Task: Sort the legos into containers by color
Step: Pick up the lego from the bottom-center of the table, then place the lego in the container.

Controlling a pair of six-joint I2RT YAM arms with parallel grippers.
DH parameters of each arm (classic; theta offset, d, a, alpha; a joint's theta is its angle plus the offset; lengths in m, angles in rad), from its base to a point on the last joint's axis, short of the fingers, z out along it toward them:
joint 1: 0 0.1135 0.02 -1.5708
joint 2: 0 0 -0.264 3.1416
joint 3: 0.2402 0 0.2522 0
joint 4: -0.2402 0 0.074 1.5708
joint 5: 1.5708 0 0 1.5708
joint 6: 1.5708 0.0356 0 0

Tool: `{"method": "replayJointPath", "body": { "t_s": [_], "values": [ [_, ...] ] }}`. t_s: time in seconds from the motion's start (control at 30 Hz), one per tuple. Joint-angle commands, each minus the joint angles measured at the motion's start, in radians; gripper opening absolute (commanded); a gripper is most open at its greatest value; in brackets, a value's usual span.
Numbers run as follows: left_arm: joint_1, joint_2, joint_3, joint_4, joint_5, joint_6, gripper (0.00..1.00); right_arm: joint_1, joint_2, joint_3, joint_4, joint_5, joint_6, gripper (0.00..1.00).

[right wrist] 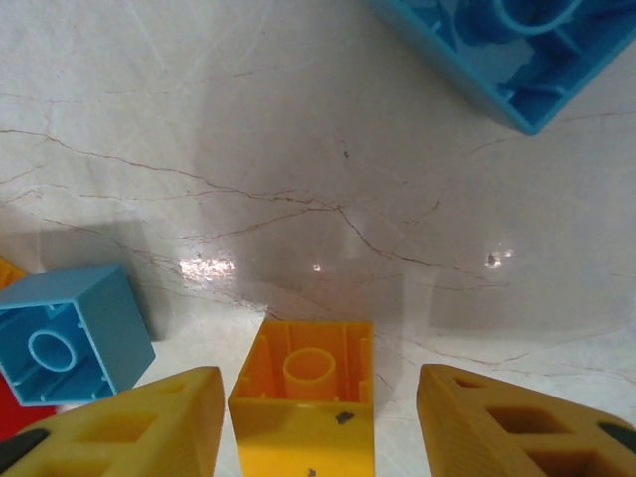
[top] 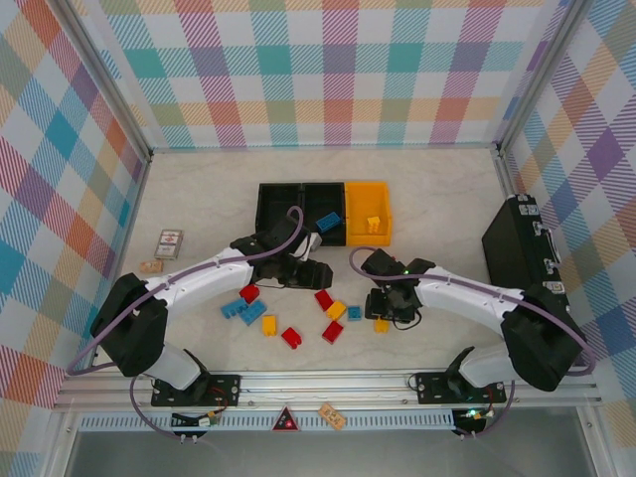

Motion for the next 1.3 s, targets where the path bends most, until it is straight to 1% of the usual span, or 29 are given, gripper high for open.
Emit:
{"method": "replayJointPath", "body": {
  "t_s": [0.0, 0.1, 0.13, 0.23, 0.47, 0.67, 0.9, 1.03, 1.27],
  "values": [
    [-0.009, 0.017, -0.016, 0.016, -0.014, -0.013, 0.59, 0.005, 0.018, -0.018, 0.023, -0.024, 0.012, 0.49],
    [-0.008, 0.020, -0.018, 0.017, -0.023, -0.019, 0.59, 0.005, 0.017, -0.008, 0.015, -0.017, 0.003, 0.35],
    [-0.009, 0.021, -0.020, 0.016, -0.024, -0.020, 0.59, 0.005, 0.011, -0.005, 0.013, -0.013, -0.001, 0.32],
    [-0.009, 0.018, -0.023, 0.021, -0.029, -0.028, 0.58, 0.005, -0.008, 0.016, -0.010, 0.004, -0.017, 0.28],
    [-0.009, -0.008, -0.031, 0.036, -0.045, -0.054, 0.59, -0.003, -0.048, 0.119, -0.063, 0.063, -0.077, 0.26],
    [-0.009, -0.059, -0.054, 0.051, -0.087, -0.086, 0.58, -0.065, -0.015, 0.264, -0.062, 0.094, -0.171, 0.27],
    [-0.008, -0.118, -0.085, 0.055, -0.140, -0.117, 0.59, -0.153, 0.113, 0.448, -0.021, 0.085, -0.265, 0.27],
    [-0.008, -0.139, -0.096, 0.051, -0.157, -0.129, 0.59, -0.213, 0.206, 0.541, 0.005, 0.043, -0.289, 0.27],
    [-0.009, -0.165, -0.122, 0.059, -0.170, -0.142, 0.58, -0.266, 0.378, 0.699, 0.010, 0.040, -0.319, 0.27]
  ]
}}
